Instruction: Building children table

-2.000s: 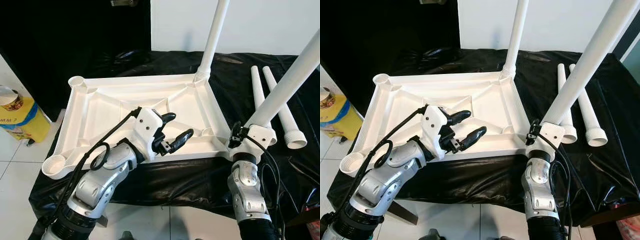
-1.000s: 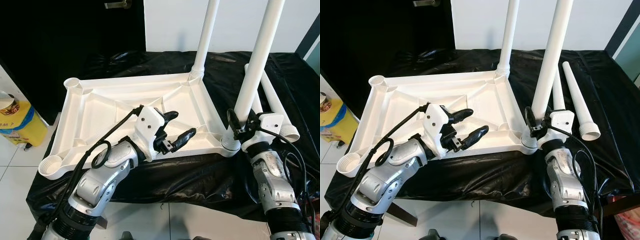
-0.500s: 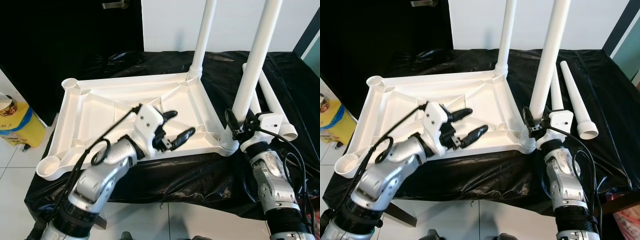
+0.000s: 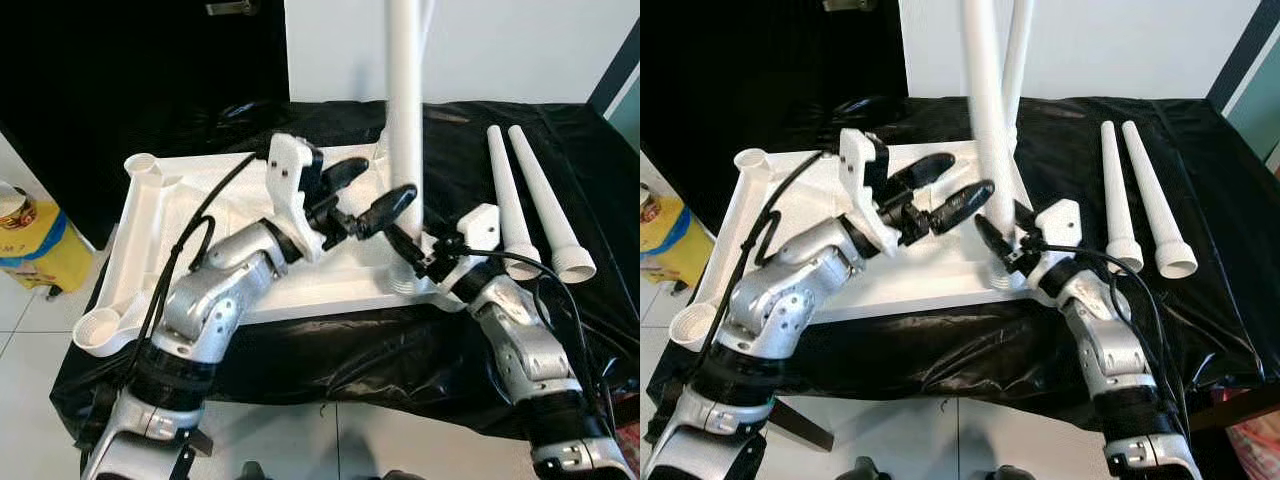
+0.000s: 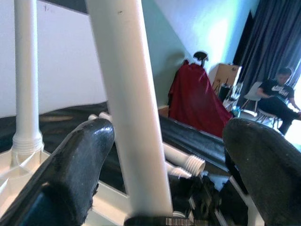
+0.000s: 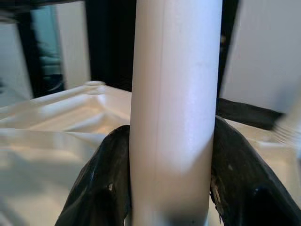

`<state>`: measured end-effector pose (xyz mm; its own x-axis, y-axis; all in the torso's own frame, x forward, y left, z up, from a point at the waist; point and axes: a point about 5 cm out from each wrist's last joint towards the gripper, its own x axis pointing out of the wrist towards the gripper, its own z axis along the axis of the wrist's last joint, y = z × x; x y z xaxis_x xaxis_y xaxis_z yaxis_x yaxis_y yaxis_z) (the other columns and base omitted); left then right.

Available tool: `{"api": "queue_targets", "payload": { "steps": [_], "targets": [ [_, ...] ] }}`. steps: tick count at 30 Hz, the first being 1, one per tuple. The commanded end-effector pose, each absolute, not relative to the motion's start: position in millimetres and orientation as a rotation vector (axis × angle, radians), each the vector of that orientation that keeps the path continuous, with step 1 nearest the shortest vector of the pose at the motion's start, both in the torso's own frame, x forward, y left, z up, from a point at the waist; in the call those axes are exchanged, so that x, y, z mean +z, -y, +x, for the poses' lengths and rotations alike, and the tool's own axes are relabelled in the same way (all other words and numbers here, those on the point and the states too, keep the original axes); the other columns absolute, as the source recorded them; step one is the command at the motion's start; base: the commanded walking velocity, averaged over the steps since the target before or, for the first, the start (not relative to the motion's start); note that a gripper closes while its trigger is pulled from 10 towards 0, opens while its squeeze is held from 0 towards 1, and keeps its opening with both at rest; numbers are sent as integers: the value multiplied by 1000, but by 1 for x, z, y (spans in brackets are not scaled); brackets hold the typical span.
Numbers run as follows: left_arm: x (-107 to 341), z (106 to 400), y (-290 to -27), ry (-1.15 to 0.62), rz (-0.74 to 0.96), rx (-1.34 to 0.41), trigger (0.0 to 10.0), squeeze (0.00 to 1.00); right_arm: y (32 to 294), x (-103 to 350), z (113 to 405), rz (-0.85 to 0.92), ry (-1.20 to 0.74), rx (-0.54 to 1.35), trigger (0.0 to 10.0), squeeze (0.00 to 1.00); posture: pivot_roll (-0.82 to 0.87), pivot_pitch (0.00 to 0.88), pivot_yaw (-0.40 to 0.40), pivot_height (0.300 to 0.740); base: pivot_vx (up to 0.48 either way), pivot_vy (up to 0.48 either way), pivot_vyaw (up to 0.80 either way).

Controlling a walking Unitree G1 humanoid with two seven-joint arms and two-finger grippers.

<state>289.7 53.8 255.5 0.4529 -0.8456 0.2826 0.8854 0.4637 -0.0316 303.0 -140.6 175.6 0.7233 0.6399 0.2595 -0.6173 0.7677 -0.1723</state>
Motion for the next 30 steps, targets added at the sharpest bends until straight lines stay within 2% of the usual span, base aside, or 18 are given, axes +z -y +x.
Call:
{"api": "queue_targets", "payload": {
  "steps": [1, 10, 22, 23, 24, 30],
  "targets": [
    [254, 282, -47, 250, -133, -1372, 10000, 0, 136, 178, 305, -86, 301, 761, 10000, 0, 19, 23, -48, 740, 0, 0, 0],
    [257, 298, -50, 236, -112, -1344, 10000, 0, 115, 177, 306, -123, 277, 885, 10000, 0, 10, 8, -41, 740, 0, 0, 0],
    [270, 306, -55, 264, -188, -1331, 10000, 0, 111, 169, 302, -134, 227, 967, 10000, 0, 7, 0, -25, 740, 0, 0, 0],
    [278, 308, -57, 281, -261, -1338, 7098, 0, 113, 165, 302, -150, 208, 976, 10000, 0, -5, 0, -13, 740, 0, 0, 0],
    [285, 308, -59, 298, -329, -1352, 0, 0, 116, 162, 301, -162, 195, 975, 10000, 0, -17, 0, -3, 740, 0, 0, 0],
    [292, 307, -58, 324, -424, -1377, 0, 0, 120, 159, 302, -172, 182, 939, 10000, 0, -33, 0, 12, 740, 0, 0, 0]
  ]
}}
